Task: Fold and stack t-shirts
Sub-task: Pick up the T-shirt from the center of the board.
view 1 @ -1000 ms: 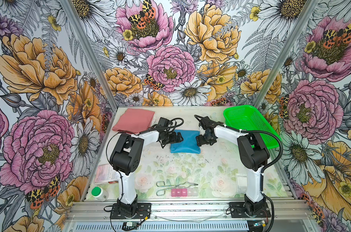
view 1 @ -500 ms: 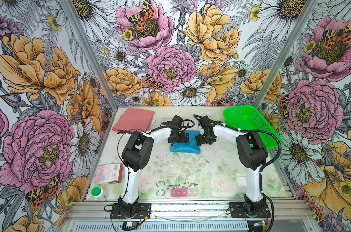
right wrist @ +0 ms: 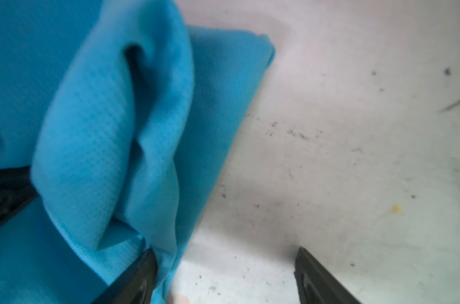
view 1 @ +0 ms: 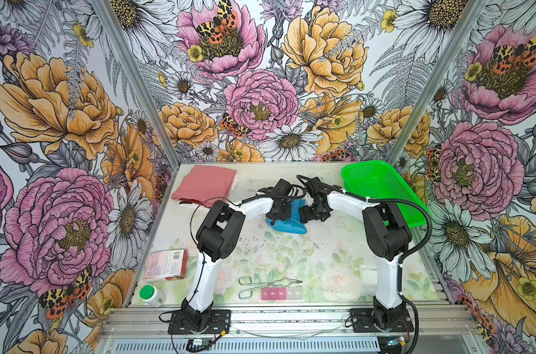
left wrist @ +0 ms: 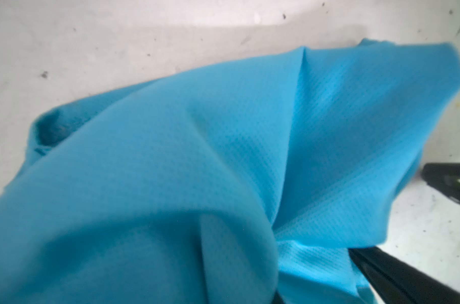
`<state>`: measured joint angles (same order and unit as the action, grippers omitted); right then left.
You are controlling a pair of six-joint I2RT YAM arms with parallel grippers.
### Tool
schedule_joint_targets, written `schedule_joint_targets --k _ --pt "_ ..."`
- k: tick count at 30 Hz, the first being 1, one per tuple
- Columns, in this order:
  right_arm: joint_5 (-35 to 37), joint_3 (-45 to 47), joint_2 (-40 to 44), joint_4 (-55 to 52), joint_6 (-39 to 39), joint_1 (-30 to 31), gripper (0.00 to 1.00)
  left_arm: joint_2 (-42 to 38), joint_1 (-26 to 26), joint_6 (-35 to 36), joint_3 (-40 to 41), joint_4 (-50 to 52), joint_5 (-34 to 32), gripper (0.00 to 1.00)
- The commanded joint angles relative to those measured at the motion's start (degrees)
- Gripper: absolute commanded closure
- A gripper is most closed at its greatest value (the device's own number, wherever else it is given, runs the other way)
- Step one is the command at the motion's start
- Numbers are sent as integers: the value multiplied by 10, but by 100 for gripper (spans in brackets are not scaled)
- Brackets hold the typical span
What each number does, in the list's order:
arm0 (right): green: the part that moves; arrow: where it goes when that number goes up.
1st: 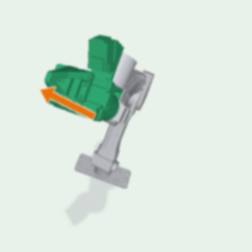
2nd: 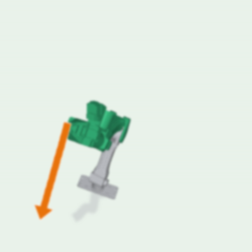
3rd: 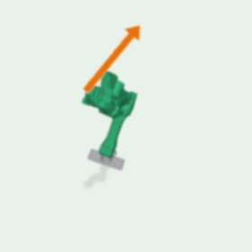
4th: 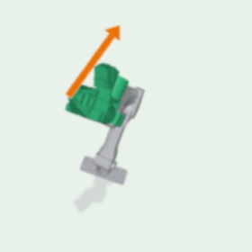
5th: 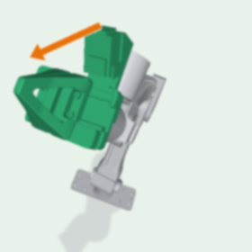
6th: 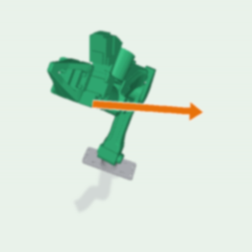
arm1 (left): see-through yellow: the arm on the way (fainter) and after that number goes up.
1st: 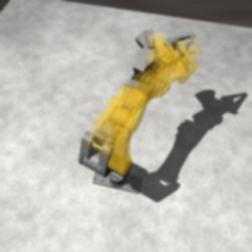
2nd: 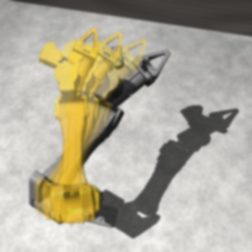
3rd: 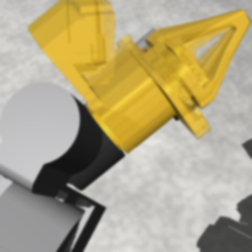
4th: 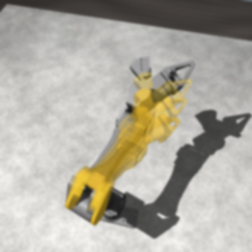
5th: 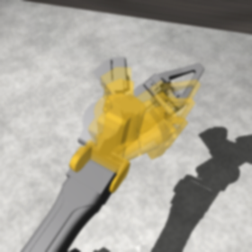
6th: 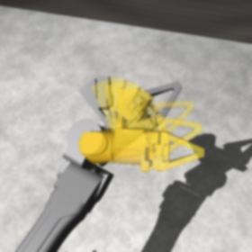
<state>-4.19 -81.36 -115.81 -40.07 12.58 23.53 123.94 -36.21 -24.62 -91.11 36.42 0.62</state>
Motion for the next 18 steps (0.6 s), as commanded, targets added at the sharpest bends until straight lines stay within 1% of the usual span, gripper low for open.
schedule_joint_targets --k 1,3,6,10,14,18 --pt "-4 26 61 0 9 -27 16 74 -13 -10 39 59 6 100" --pt "2 41 94 2 13 -39 16 61 -12 2 40 59 -9 100" --pt "11 63 144 3 21 -53 16 16 6 39 58 51 -30 100" --pt "11 82 196 4 23 -60 16 -69 52 121 91 29 -43 100" --pt "9 93 232 3 23 -61 16 -141 103 202 104 21 -54 100" --pt "6 102 247 3 20 -64 16 -191 152 263 112 13 -59 100"
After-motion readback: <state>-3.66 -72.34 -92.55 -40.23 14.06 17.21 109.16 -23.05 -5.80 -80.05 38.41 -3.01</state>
